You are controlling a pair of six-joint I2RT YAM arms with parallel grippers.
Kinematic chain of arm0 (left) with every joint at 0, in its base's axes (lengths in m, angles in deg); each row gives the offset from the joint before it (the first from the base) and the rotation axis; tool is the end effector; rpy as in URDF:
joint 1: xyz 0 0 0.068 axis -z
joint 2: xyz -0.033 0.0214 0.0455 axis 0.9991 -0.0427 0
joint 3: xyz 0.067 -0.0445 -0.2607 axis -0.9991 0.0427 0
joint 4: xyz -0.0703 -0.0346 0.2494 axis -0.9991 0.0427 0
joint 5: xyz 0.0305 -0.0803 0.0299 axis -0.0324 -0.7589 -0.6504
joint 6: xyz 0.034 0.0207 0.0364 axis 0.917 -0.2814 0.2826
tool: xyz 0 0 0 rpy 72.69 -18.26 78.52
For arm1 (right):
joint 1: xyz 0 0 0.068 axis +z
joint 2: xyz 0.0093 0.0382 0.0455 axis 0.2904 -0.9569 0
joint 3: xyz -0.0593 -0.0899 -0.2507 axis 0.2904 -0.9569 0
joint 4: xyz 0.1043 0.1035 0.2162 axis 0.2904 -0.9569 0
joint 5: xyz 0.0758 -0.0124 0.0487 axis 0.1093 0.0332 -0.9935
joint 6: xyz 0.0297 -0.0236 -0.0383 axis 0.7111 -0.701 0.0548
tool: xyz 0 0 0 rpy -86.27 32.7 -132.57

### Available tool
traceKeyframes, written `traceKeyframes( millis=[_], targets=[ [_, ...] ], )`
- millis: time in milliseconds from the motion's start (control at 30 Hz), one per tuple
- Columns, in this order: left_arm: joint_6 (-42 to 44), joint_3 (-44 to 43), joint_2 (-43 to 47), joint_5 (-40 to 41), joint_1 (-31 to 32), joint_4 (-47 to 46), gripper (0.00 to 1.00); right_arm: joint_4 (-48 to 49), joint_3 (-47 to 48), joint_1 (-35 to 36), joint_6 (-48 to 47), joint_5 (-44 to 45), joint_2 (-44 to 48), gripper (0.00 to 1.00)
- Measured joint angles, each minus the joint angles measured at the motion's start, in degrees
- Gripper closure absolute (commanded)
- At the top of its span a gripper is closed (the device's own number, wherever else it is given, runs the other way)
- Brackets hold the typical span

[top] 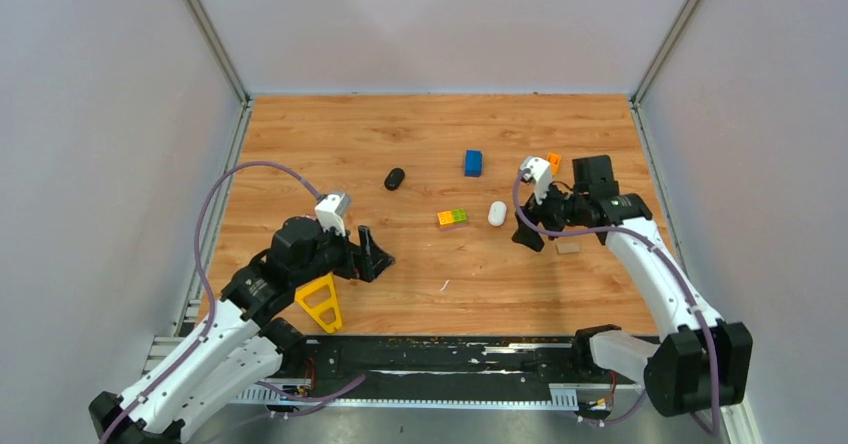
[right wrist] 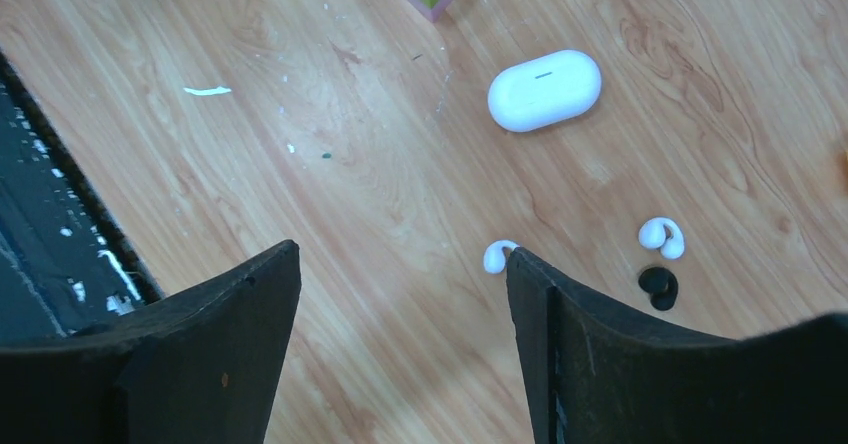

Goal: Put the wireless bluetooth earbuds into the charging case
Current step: Pick up the charging case at the center of the board.

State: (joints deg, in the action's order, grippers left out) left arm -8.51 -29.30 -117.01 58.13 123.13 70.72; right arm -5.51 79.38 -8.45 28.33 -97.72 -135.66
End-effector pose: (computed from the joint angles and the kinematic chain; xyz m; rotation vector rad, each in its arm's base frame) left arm 0.1190 -0.0929 0.2655 0.1802 2.1690 -0.8880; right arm 0.2091 0.0522 0.2784 -1.0906 2.1012 0.5869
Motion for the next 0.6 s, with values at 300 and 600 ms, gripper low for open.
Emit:
traceKeyframes(
  millis=[300,600],
  targets=[
    [-0.5,-12.2,-5.3,15.8,1.5,16.4,0.00,5.5,10.0,2.4,7.5,9.3,-18.3,0.27],
    [-6.3,-18.8,0.2,30.7,1.5,23.0,0.00,6.4,13.9,6.1,26.6,19.8,-29.4,0.06]
  ],
)
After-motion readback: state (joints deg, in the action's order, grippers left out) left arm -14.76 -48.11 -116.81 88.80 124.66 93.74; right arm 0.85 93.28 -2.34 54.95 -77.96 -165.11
